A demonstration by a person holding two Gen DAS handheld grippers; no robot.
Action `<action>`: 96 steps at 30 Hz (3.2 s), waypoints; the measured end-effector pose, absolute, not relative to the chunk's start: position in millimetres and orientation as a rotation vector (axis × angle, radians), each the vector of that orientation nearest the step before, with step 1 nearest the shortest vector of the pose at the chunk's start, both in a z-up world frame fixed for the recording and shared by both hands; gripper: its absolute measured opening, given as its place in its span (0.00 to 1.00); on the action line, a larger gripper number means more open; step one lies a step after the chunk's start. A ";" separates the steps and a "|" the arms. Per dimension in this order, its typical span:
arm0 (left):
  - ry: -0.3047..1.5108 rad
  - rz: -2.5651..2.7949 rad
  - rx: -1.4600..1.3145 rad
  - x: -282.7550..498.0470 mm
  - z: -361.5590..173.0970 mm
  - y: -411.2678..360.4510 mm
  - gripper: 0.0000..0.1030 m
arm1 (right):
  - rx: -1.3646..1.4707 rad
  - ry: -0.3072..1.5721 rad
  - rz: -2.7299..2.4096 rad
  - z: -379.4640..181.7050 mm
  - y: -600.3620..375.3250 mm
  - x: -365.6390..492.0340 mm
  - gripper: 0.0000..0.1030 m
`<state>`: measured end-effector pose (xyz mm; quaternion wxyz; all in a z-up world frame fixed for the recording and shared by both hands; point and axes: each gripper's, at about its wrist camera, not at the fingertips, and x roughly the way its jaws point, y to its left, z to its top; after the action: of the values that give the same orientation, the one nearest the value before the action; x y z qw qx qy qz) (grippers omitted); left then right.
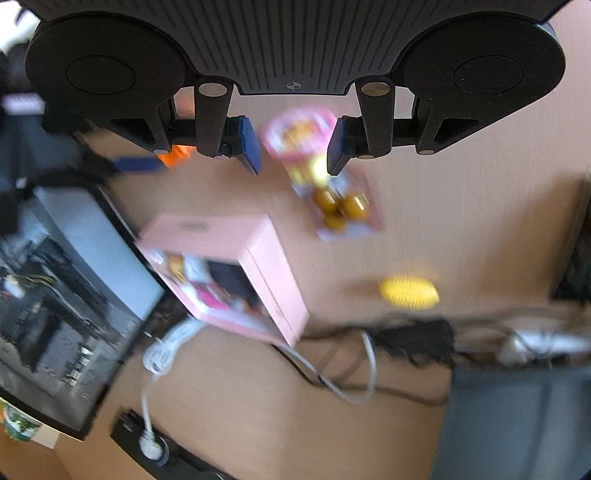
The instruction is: Organize objects
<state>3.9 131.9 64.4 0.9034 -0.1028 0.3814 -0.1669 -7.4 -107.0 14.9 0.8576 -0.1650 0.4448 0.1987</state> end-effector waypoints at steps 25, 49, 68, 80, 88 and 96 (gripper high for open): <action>0.919 -0.482 0.390 186.6 19.2 142.0 0.34 | 0.001 1.051 0.274 16.8 -204.0 -46.2 0.93; 0.976 -0.306 -0.041 -14.7 72.4 92.3 0.33 | -0.277 0.899 0.464 -6.3 -106.6 -5.0 0.74; 0.958 -0.436 0.034 4.1 95.7 22.4 0.33 | -0.196 0.795 0.375 54.7 -200.1 -55.9 0.53; 0.656 -0.312 -0.239 152.6 152.5 -8.4 0.33 | -0.106 0.618 0.286 81.6 -262.7 -82.3 0.53; 0.660 -0.252 -0.268 205.7 113.5 -21.3 0.34 | -0.191 0.627 0.305 56.3 -264.4 -98.0 0.53; 0.677 -0.306 -0.362 163.3 99.3 -2.3 0.34 | -0.124 0.647 0.278 55.7 -279.3 -93.6 0.53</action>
<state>163.3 -2.3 99.3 0.9159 -0.1761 0.3287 -0.1487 -93.6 -279.3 55.7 0.9367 -0.0609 0.3169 0.1362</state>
